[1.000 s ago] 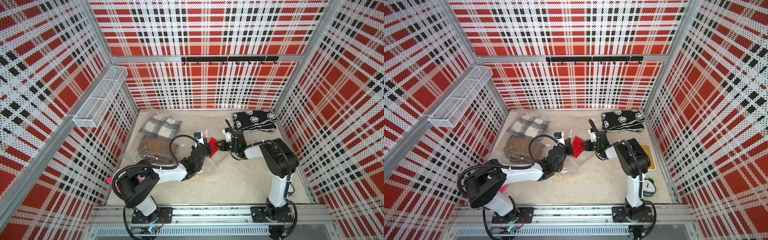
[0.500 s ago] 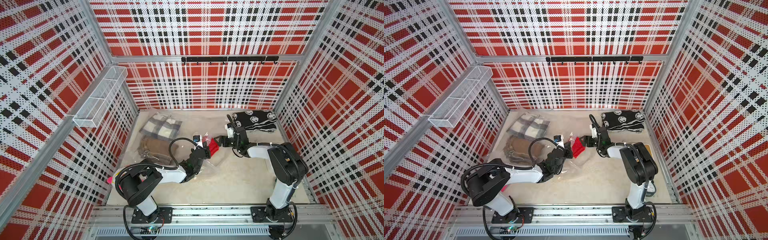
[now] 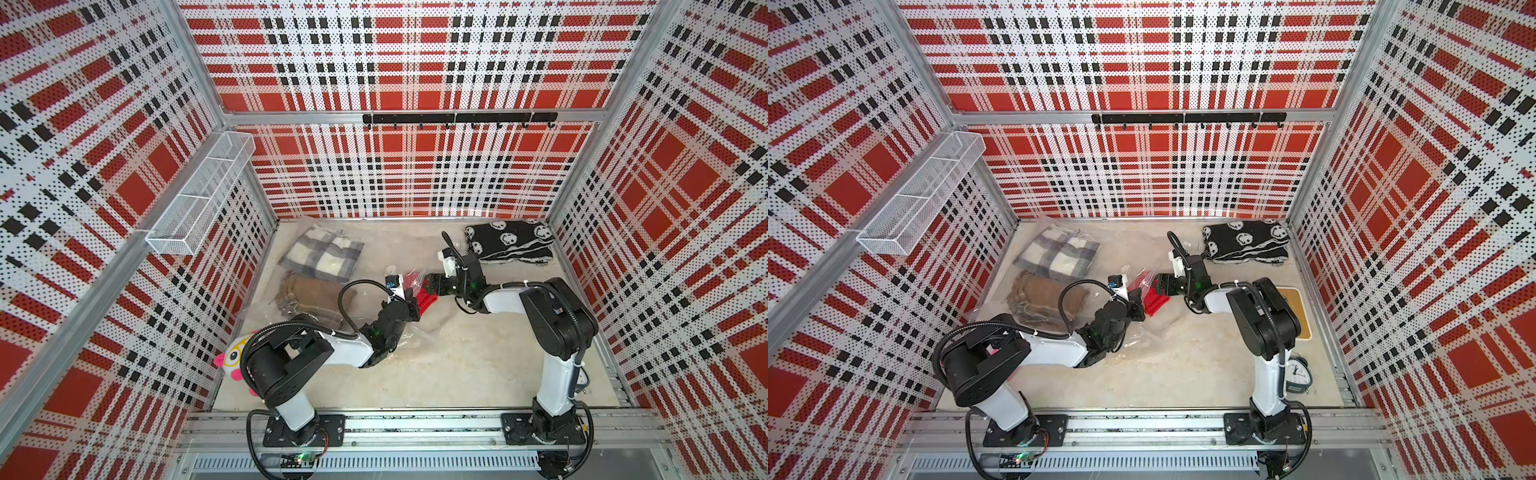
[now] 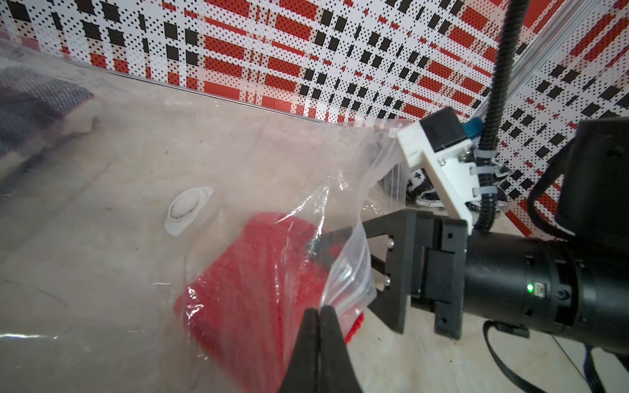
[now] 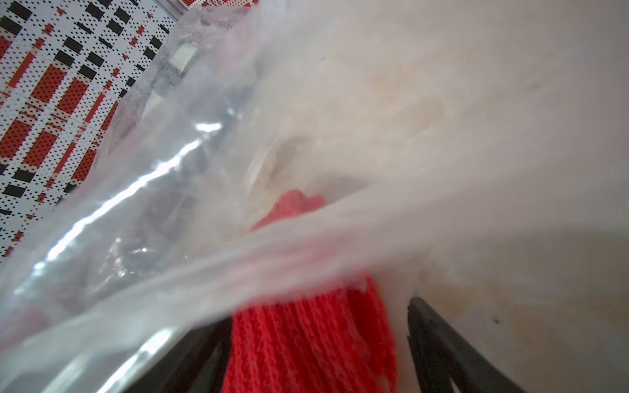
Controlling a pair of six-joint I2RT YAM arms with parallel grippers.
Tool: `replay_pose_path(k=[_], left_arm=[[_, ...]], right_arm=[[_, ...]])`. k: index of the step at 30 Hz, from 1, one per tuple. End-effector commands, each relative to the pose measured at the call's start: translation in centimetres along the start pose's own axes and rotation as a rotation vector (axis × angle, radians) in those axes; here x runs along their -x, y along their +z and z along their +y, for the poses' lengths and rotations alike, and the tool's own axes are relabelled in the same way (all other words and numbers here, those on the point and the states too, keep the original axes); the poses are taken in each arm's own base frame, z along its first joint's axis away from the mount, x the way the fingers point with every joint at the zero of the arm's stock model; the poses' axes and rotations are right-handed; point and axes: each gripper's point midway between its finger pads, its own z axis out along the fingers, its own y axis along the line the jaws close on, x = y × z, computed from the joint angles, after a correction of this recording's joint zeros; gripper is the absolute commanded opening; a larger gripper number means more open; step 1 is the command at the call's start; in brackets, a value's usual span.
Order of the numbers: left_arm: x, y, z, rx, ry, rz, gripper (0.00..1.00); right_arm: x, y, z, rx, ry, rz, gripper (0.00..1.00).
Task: Take the scarf out of the vacuum bag
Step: Take out the scarf from the vacuum bag.
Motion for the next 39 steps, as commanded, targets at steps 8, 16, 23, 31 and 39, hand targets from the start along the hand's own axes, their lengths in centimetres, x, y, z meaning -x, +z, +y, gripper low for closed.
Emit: replay_pose_path(k=[8,16,23,31,39], left_arm=[[-0.5,0.2,-0.6,-0.001,0.005,-0.002,0.00],[-1.1,0.4,-0.4,0.013,0.011,0.007,0.00],[-1.7,0.5,-0.2,0.023,0.020,0.019,0.00],[-1.8,0.2,0.0,0.030,0.025,0.017,0.00],[-2.4,0.3,0.4,0.043,0.036,0.027,0.00]], right_arm=[[-2.5,2.1,-2.1,-0.103,-0.012,0.044,0.60],[-2.8,1.1,-2.4,-0.133,-0.011,0.027,0.00],[-1.1,-1.9,-3.6,-0.272,-0.037,-0.021,0.00],[0.6,-6.5,-7.7,-0.454,0.008,-0.062,0.00],[0.5,-7.5,-10.4,-0.573,0.048,-0.053,0.00]])
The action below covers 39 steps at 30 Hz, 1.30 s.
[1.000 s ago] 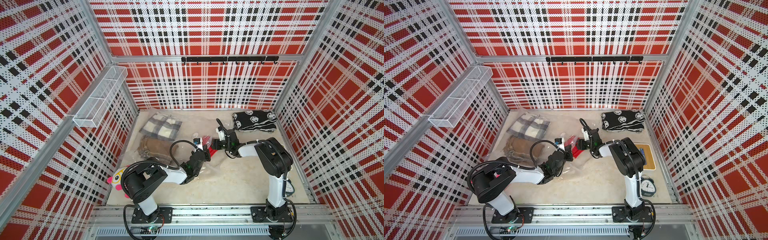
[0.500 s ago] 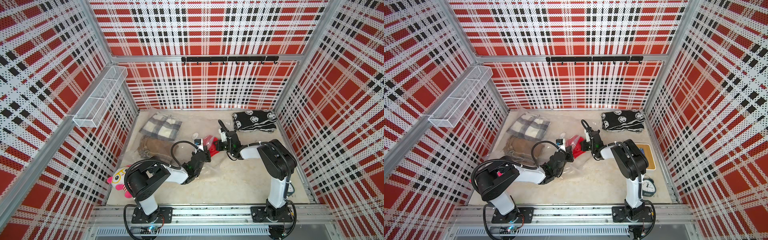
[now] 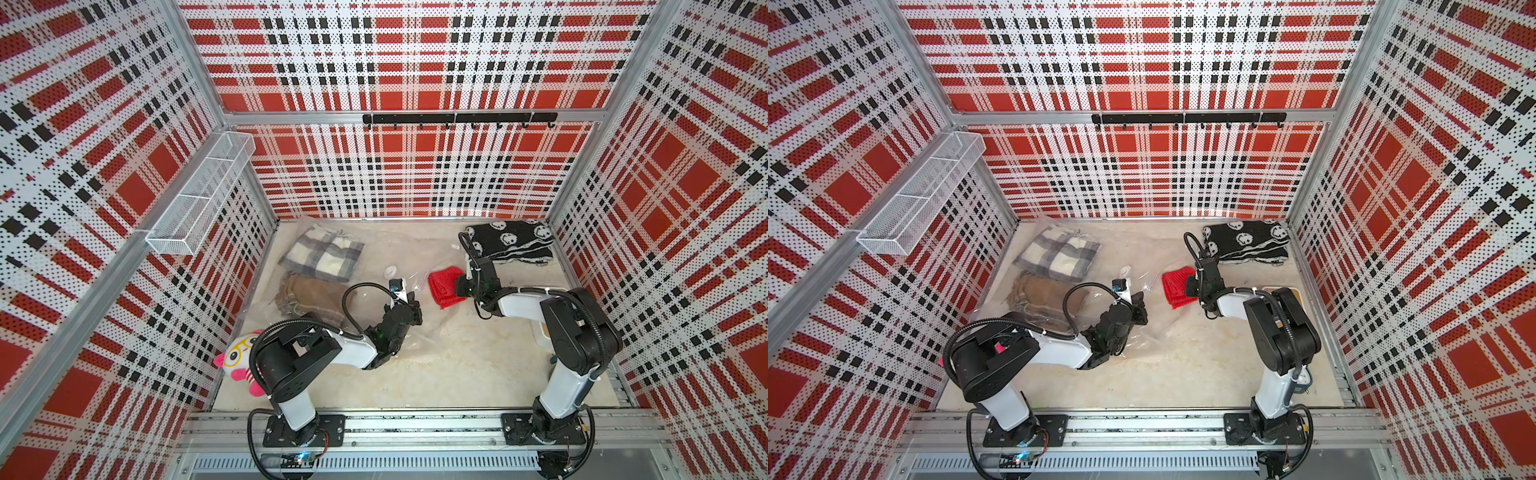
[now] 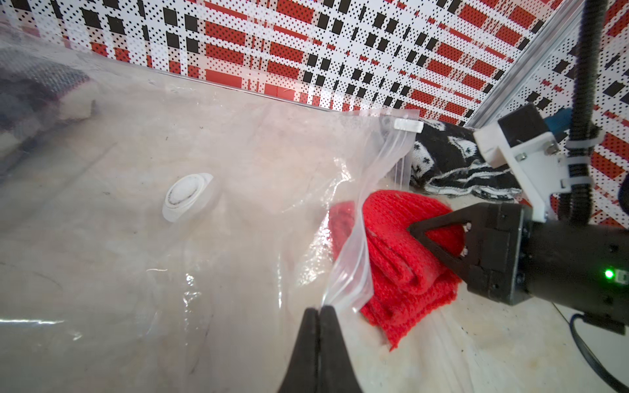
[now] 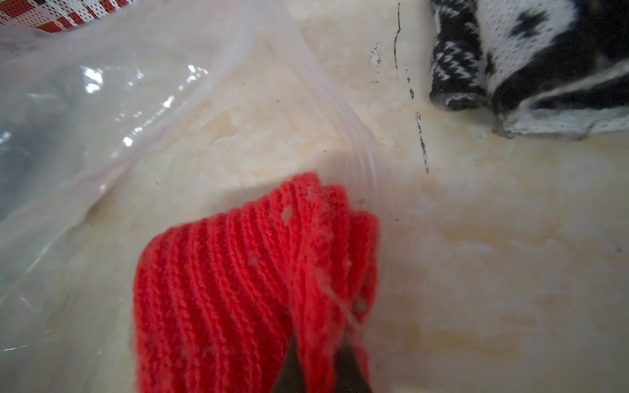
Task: Take the scarf out of the vacuum bag
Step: Take out the scarf from the vacuum bag.
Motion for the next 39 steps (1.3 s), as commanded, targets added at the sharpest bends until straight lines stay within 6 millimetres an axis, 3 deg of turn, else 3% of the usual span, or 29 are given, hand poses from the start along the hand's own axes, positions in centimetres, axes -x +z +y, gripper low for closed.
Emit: replay_pose_path(k=[1,2,4,5,8,10,11,12,13,17,22,27,34,39], left_arm=[[-0.7,0.1,0.3,0.019,0.012,0.008,0.00],[-0.8,0.1,0.4,0.020,0.014,0.010,0.00],[-0.9,0.0,0.5,0.022,0.014,0.010,0.00],[-0.9,-0.1,0.5,0.023,0.016,0.012,0.00],[-1.1,-0.1,0.6,0.024,0.012,0.014,0.00],[-1.3,-0.1,0.5,0.023,0.009,0.016,0.00],[-1.5,-0.1,0.5,0.021,0.008,0.019,0.00],[-1.6,-0.1,0.5,0.019,0.004,0.018,0.00],[-1.8,-0.1,0.4,0.013,-0.003,0.018,0.00],[-2.7,0.3,0.1,-0.001,-0.014,0.027,0.00],[-3.2,0.3,0.6,0.012,-0.026,0.026,0.00],[-3.2,0.8,0.9,0.034,-0.033,0.021,0.00],[-2.6,1.5,1.3,0.036,-0.045,0.020,0.00],[-2.5,1.6,0.7,0.021,-0.050,0.020,0.00]], right_arm=[[0.2,0.1,-1.2,-0.052,0.015,0.006,0.00],[0.5,0.0,-0.8,-0.034,0.010,-0.004,0.08],[1.0,-0.6,-0.2,-0.007,-0.004,-0.033,0.38],[1.4,-1.2,-0.1,-0.011,-0.011,-0.050,0.48],[2.7,-3.1,-0.2,-0.062,-0.039,-0.116,0.68],[3.6,-4.7,0.0,-0.096,-0.082,-0.170,0.74],[3.9,-5.3,0.4,-0.100,-0.113,-0.195,0.77],[4.2,-5.9,0.9,-0.107,-0.143,-0.221,0.88],[4.5,-6.3,1.7,-0.101,-0.195,-0.249,0.91],[4.3,-6.3,4.7,-0.049,-0.325,-0.274,0.89],[2.4,-4.4,7.2,0.008,-0.377,-0.227,0.87],[0.6,-2.9,7.4,0.045,-0.343,-0.189,0.84],[-0.3,-3.8,6.7,0.049,-0.349,-0.201,0.86],[-1.0,-1.7,7.1,0.036,-0.381,-0.155,0.86]])
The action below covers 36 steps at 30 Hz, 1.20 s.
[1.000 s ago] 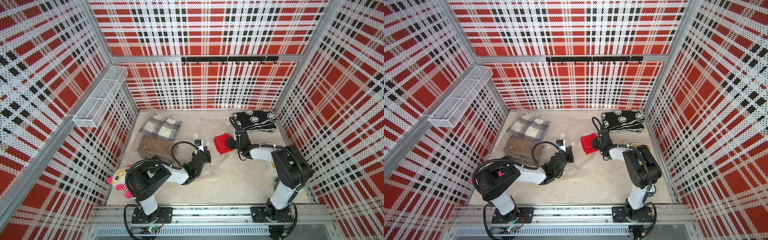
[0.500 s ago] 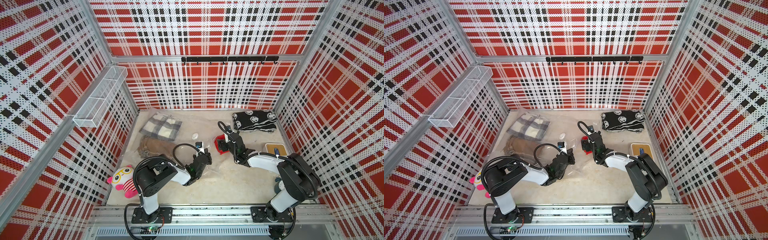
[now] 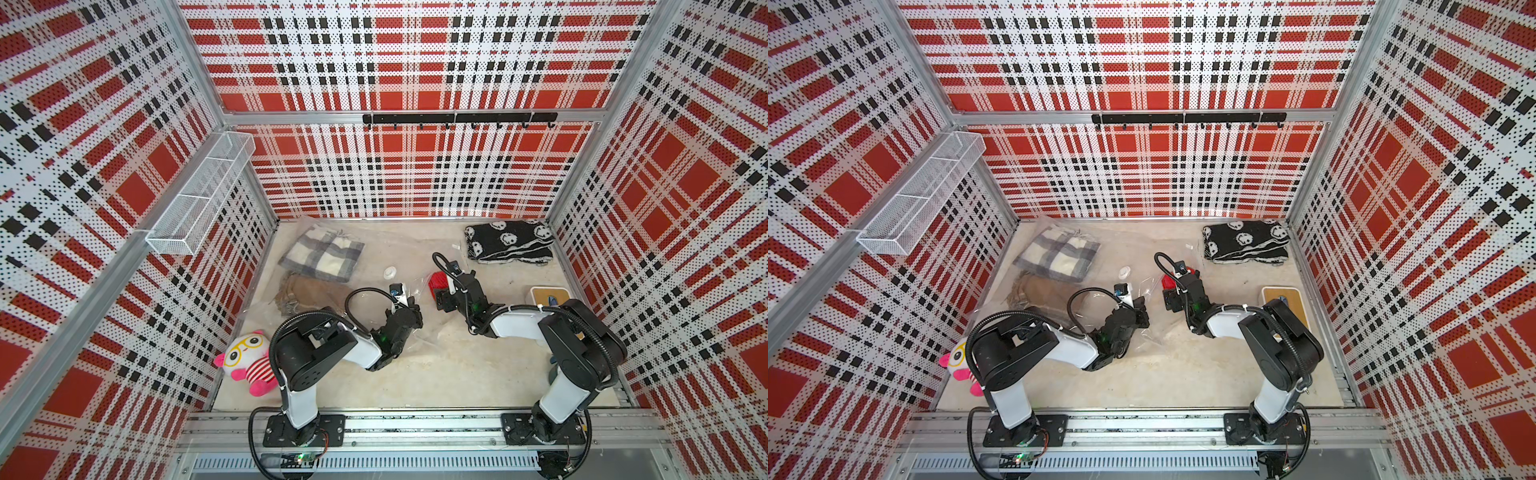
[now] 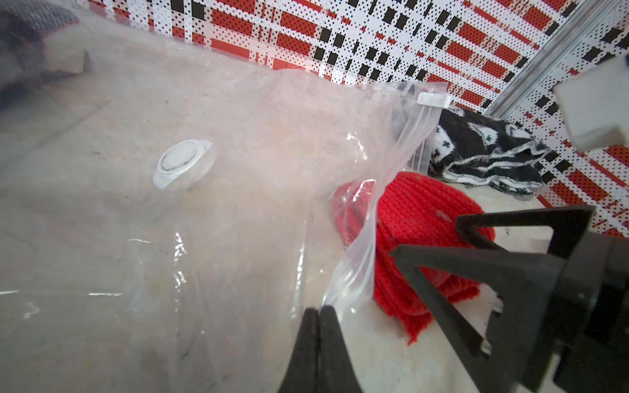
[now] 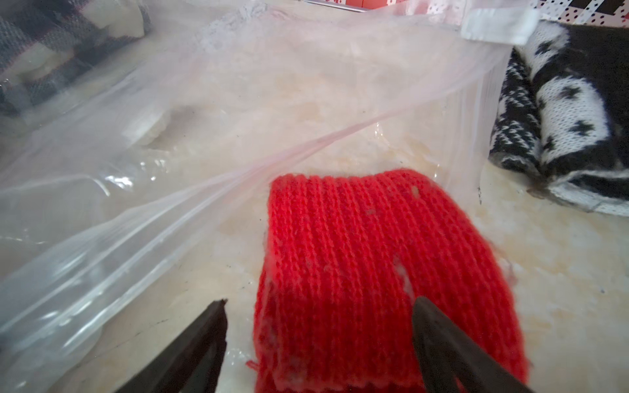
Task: Take the scarf out of the vacuum bag
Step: Take out the scarf from the vacuum bag.
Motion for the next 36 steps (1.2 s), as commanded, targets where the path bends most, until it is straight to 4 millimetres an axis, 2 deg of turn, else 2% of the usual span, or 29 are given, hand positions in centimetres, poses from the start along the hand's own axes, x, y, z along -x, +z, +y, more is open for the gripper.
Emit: replay_pose_path(k=[1,5,9,18,20,25,29,33,36], left_arm=[[0.0,0.4,-0.5,-0.012,-0.009,0.002,0.00],[0.0,0.5,-0.8,-0.018,-0.010,0.002,0.00],[0.0,0.7,-0.9,-0.016,-0.007,0.001,0.00],[-0.3,1.0,-1.1,-0.020,-0.003,0.008,0.00],[-0.3,1.0,-1.0,-0.021,-0.003,0.007,0.00],[-0.2,0.8,-1.1,-0.026,-0.005,0.006,0.00],[-0.3,0.8,-1.2,-0.034,-0.008,0.007,0.00],[-0.4,0.8,-1.1,-0.034,-0.007,0.010,0.00],[-0.5,0.8,-1.2,-0.036,-0.007,0.010,0.00]], right_arm=[[0.6,1.4,0.7,0.005,-0.030,-0.010,0.86],[-0.3,2.5,-0.1,-0.066,-0.050,0.027,0.84],[-2.0,2.8,0.0,-0.069,-0.049,0.062,0.84],[-5.8,3.4,-1.2,-0.159,-0.009,0.167,0.89],[-6.3,3.3,-1.4,-0.177,-0.016,0.178,0.92],[-6.3,2.6,-2.8,-0.286,-0.017,0.210,0.90],[-6.7,3.0,-3.0,-0.310,-0.024,0.242,0.76],[-6.5,3.4,-3.2,-0.335,-0.019,0.238,0.45],[-5.2,2.9,-3.2,-0.328,-0.008,0.197,0.30]])
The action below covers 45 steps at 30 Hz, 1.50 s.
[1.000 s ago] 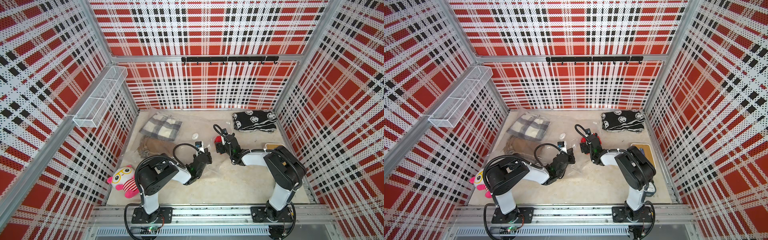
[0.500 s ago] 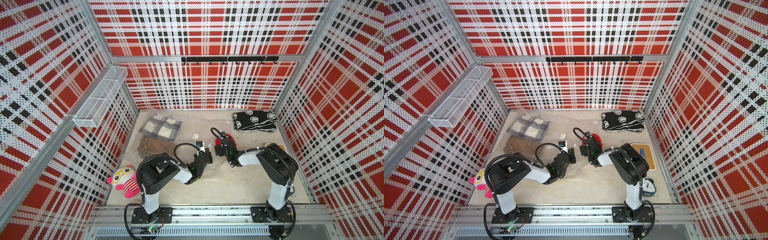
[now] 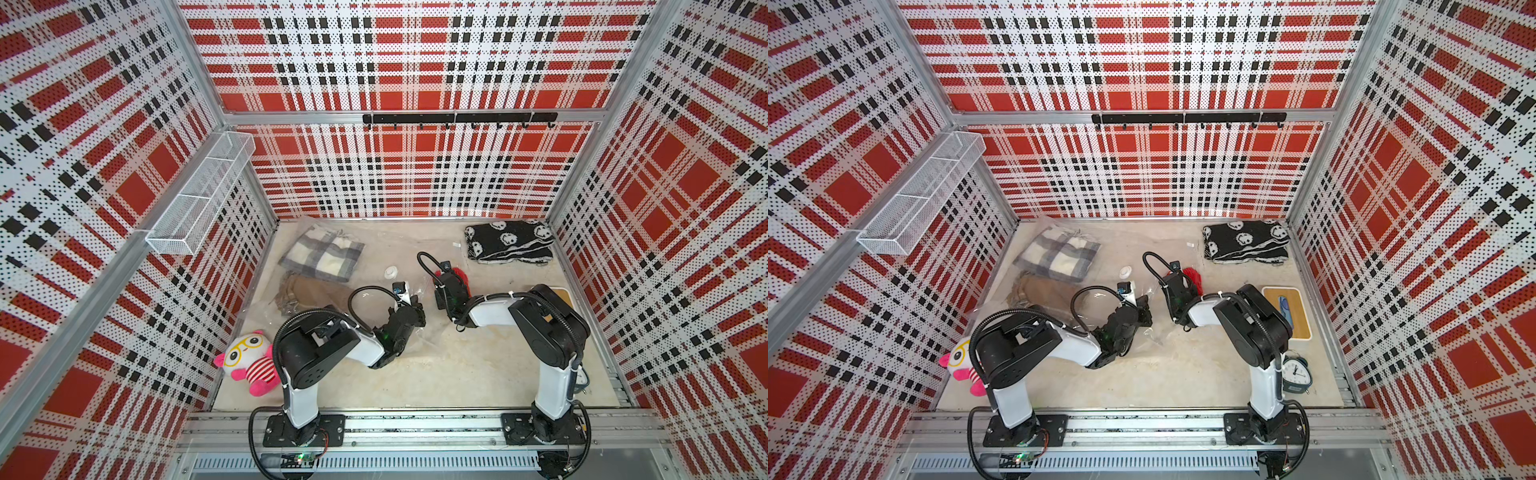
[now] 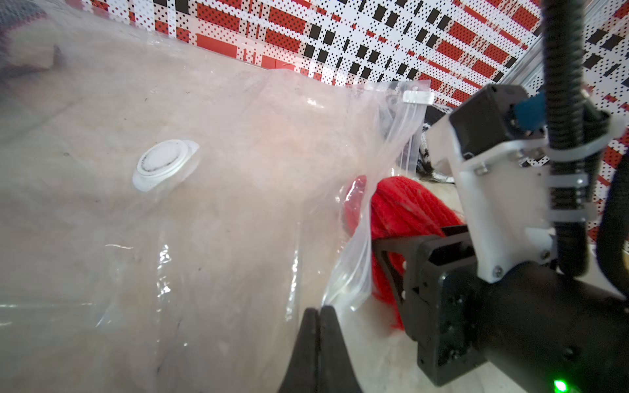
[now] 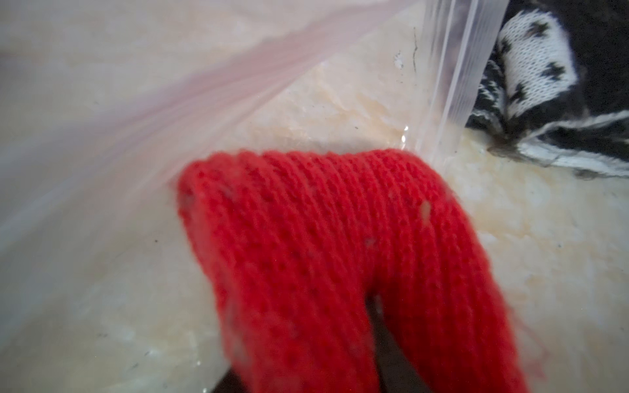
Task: Take the scarf out of the vacuum bag
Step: Take out the scarf from the vacuum bag, then place the scarf at the center of the board.
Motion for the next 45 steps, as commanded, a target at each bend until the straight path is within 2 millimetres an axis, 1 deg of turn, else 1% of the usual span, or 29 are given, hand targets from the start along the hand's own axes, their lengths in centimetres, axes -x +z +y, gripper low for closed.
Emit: replay_pose_path(k=[1,2,5,8,13,17,19,21,23,26,29,31,34,37,38,40,43,45], left_arm=[[-0.4,0.1,-0.2,-0.010,-0.001,0.003,0.00],[-0.4,0.2,-0.2,-0.009,-0.001,0.002,0.00],[-0.4,0.1,-0.2,-0.009,-0.002,0.001,0.00],[-0.4,0.1,0.0,-0.007,-0.001,0.001,0.00],[-0.2,0.1,-0.1,-0.009,0.001,-0.003,0.00],[0.2,0.2,0.1,-0.008,-0.004,-0.008,0.00],[0.3,0.2,0.3,-0.004,-0.006,-0.009,0.00],[0.3,0.2,0.3,-0.006,-0.006,-0.009,0.00],[0.2,0.2,0.1,-0.009,-0.005,-0.008,0.00],[-0.1,0.2,-0.2,-0.017,0.002,-0.002,0.00],[-0.3,0.1,-0.3,-0.020,0.005,0.001,0.00],[-0.3,0.0,-0.3,-0.025,0.006,0.002,0.00],[-0.4,-0.3,-0.6,-0.045,0.004,0.006,0.00],[-0.5,-0.7,-1.0,-0.070,0.006,0.014,0.00],[-0.4,-0.9,-1.2,-0.081,0.002,0.013,0.00],[-0.5,-1.1,-1.3,-0.096,-0.002,0.019,0.00],[-0.7,-1.4,-1.6,-0.126,-0.012,0.029,0.00],[-1.0,-1.6,-1.8,-0.139,-0.012,0.038,0.00]], right_arm=[[-1.6,-0.4,-0.9,-0.024,-0.024,0.051,0.26],[-1.1,-0.7,-0.9,-0.011,-0.017,0.037,0.24],[0.4,-1.3,-1.2,0.035,0.022,0.012,0.20],[1.6,-1.8,-2.5,0.019,0.050,-0.005,0.17],[2.8,-3.0,-5.4,-0.064,0.080,-0.028,0.15],[2.7,-2.7,-8.2,-0.111,0.136,0.001,0.14],[3.0,-2.8,-9.6,-0.129,0.171,0.000,0.14],[4.1,-3.2,-10.9,-0.144,0.204,-0.026,0.14],[5.7,-3.5,-12.1,-0.161,0.228,-0.054,0.14],[8.2,-3.3,-13.9,-0.186,0.256,-0.078,0.14],[10.8,-2.6,-15.1,-0.210,0.266,-0.102,0.13],[12.6,-2.2,-15.3,-0.222,0.253,-0.115,0.13],[15.2,-1.1,-14.8,-0.220,0.226,-0.133,0.13],[17.2,0.8,-14.5,-0.241,0.191,-0.132,0.13],[17.7,1.5,-14.5,-0.250,0.178,-0.129,0.13],[18.8,2.8,-13.9,-0.244,0.148,-0.133,0.13],[19.6,5.3,-12.8,-0.229,0.114,-0.117,0.12],[19.5,7.0,-12.0,-0.212,0.094,-0.097,0.12]])
